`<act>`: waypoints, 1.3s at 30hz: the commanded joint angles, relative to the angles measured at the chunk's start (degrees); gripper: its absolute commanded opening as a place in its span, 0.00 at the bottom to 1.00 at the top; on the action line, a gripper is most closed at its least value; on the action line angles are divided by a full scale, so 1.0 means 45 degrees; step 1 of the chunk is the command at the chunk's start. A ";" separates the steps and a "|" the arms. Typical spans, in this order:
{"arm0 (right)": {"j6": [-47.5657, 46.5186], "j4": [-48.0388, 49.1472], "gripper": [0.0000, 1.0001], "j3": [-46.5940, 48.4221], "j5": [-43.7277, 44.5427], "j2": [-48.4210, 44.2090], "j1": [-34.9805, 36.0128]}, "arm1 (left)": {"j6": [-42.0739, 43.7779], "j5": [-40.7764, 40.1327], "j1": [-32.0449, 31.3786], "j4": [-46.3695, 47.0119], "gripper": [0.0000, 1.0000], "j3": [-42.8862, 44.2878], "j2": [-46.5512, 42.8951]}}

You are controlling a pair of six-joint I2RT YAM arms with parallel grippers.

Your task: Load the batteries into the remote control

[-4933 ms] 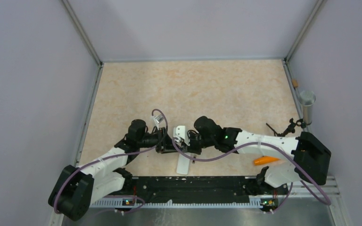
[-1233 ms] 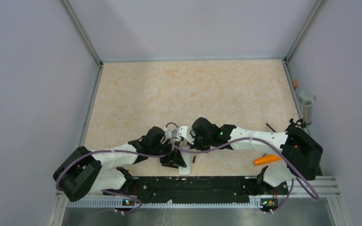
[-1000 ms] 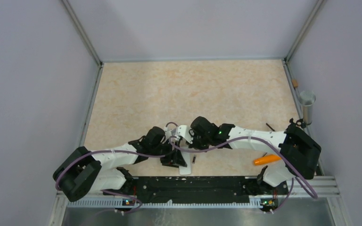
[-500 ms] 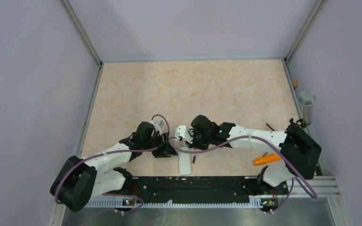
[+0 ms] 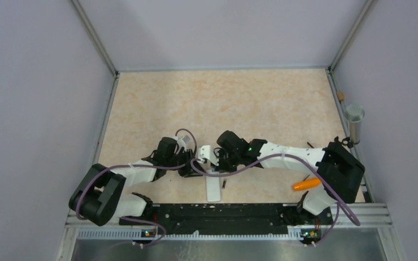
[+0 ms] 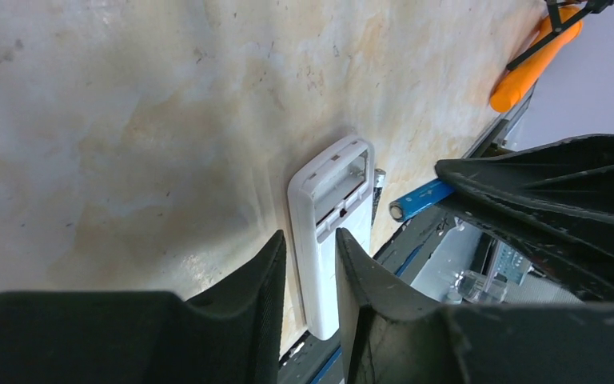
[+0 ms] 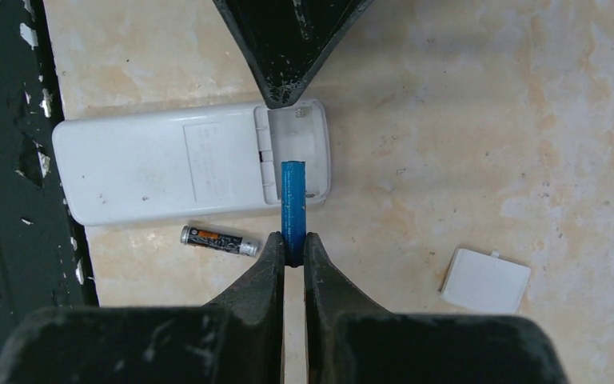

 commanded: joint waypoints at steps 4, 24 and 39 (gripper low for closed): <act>-0.0397 -0.0152 0.00 0.0891 -0.0321 0.0584 -0.0102 | -0.0236 0.0463 0.0090 0.1570 0.28 -0.0124 0.0544; -0.0806 -0.0820 0.00 0.1780 -0.0342 0.1730 -0.0066 | -0.0443 0.0542 0.0109 0.2424 0.24 -0.0201 0.1502; -0.1030 -0.1135 0.02 0.2312 -0.0633 0.2452 0.0078 | -0.0446 0.0644 0.0096 0.2634 0.23 -0.0034 0.1893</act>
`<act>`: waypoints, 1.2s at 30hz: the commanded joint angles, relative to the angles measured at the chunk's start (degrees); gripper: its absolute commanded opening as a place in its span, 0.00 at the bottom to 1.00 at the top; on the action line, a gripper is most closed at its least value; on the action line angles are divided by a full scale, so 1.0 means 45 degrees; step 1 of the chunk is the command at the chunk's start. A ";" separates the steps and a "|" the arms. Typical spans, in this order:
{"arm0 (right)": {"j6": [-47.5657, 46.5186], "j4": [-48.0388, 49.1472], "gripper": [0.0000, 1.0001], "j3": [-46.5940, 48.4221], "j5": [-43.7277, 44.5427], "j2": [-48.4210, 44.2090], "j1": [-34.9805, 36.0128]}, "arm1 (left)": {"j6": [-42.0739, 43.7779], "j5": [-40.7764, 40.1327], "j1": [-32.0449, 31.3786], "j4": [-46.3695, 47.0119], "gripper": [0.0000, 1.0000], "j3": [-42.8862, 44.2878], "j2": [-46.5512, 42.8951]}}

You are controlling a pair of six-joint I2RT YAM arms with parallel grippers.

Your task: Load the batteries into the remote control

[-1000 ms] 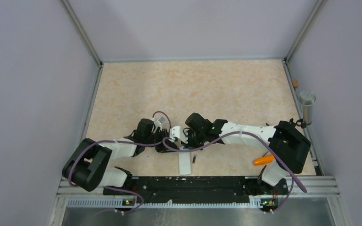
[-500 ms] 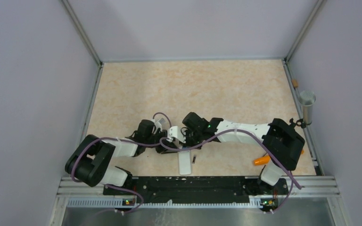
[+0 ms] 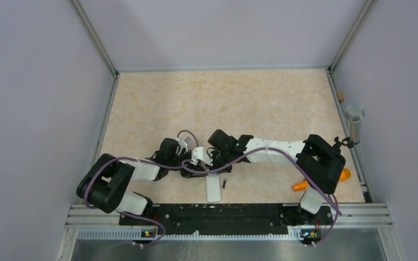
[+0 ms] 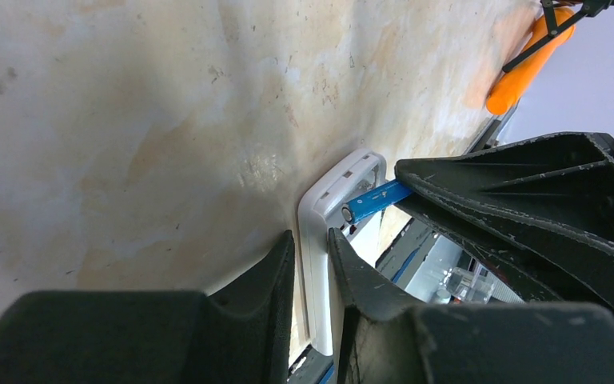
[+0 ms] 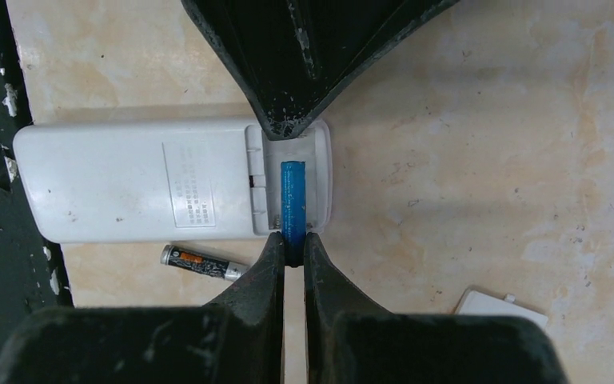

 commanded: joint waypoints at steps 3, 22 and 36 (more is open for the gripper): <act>-0.0330 0.0048 0.02 0.0820 -0.0387 0.0343 0.0110 | 0.0065 0.0181 0.0064 0.0664 0.23 0.0242 0.0377; -0.0522 -0.0176 0.12 0.1227 -0.0367 0.0766 0.0136 | 0.0125 0.0284 0.0079 0.0650 0.22 0.0411 0.0589; -0.0342 -0.0028 0.15 0.1233 -0.0250 0.0828 0.0174 | 0.0198 0.0390 0.0089 0.0543 0.22 0.0473 0.0512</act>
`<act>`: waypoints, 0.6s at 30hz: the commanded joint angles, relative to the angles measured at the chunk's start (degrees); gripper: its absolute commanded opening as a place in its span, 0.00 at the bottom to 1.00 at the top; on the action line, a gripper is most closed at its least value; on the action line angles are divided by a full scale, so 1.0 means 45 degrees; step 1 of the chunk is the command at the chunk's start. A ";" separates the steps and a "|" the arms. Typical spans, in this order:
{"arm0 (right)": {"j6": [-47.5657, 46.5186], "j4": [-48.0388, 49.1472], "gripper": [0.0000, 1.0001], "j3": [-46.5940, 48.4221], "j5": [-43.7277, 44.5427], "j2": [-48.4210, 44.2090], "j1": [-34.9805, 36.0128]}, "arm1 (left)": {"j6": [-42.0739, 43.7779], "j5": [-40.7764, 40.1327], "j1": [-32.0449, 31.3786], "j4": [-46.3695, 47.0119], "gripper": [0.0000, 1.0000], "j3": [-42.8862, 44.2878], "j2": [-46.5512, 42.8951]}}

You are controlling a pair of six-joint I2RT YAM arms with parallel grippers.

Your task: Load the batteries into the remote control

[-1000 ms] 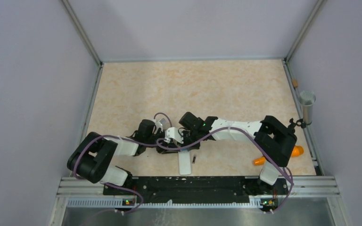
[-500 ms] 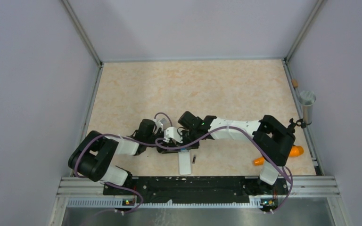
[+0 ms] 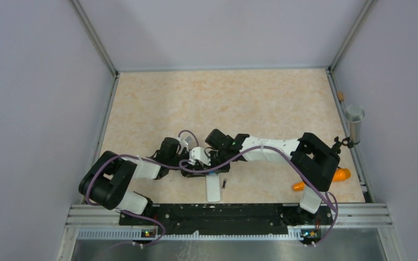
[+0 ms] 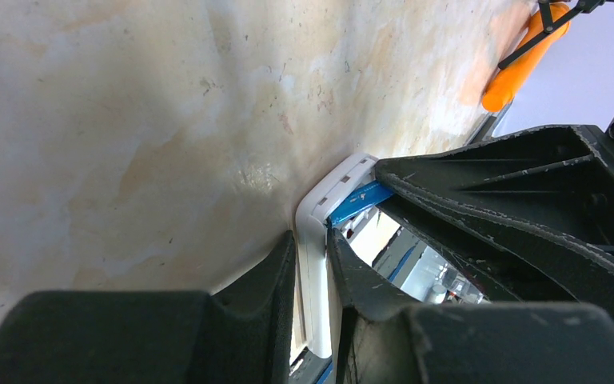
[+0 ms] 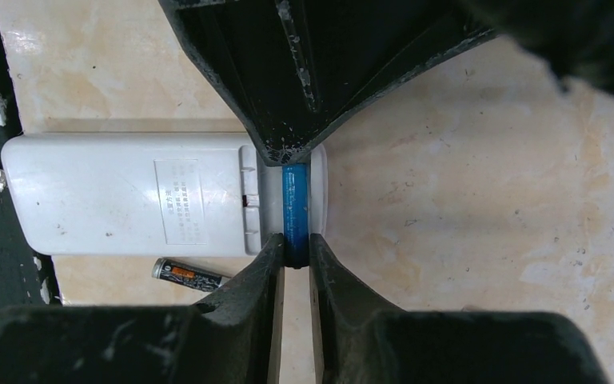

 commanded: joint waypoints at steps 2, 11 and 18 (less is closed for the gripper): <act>-0.0041 0.0262 0.18 0.0589 -0.0124 0.0136 0.0100 | 0.0233 0.0059 0.0069 0.0210 0.22 0.0306 -0.0002; 0.0060 0.0362 0.21 0.0597 -0.0105 0.0080 0.0101 | 0.0253 0.0061 0.0064 0.0179 0.22 0.0299 -0.0024; 0.0209 0.0572 0.27 0.0405 0.0020 -0.0428 0.0101 | 0.0312 0.0020 0.0068 -0.0053 0.23 0.0283 -0.0230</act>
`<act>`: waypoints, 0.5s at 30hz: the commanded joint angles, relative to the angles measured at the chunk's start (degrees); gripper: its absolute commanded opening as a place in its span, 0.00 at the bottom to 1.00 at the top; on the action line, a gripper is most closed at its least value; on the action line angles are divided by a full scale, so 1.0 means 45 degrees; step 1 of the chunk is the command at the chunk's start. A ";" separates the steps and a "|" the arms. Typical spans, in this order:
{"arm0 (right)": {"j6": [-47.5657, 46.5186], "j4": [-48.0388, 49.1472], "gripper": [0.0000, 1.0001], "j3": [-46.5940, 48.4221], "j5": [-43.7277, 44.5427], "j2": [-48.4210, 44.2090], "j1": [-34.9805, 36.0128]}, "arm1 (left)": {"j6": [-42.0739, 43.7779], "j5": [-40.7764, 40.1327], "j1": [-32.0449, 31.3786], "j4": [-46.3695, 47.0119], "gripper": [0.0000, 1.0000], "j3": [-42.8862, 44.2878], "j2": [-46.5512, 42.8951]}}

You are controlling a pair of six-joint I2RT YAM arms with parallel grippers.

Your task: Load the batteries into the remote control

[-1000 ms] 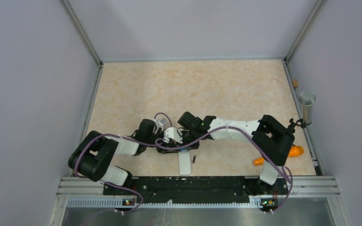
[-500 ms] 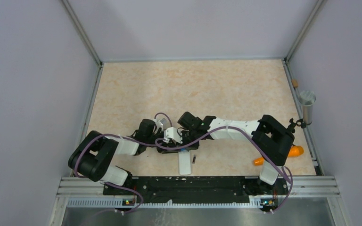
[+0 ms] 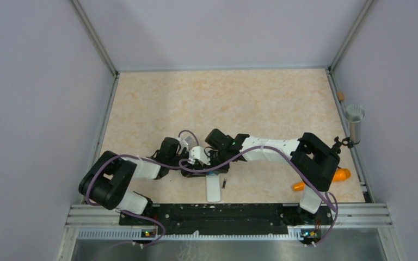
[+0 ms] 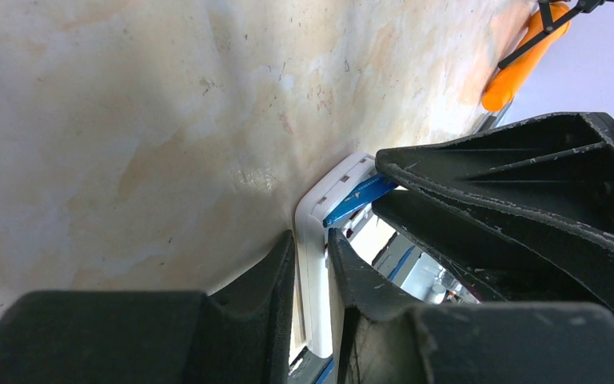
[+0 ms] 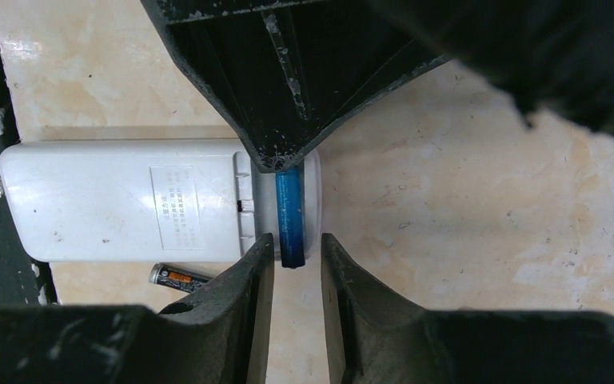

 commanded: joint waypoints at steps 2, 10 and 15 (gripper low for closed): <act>0.0148 0.0403 0.28 0.0350 0.0042 -0.0594 0.0094 | 0.0317 -0.0011 0.0065 -0.0051 0.24 0.0278 -0.0239; 0.0488 0.0490 0.31 0.0095 0.0279 -0.1210 0.0093 | 0.0295 -0.0089 0.0084 -0.0098 0.24 0.0224 -0.0451; 0.0844 0.0599 0.32 -0.0231 0.0561 -0.1687 0.0091 | 0.0353 -0.0109 0.0065 -0.0276 0.25 0.0258 -0.0657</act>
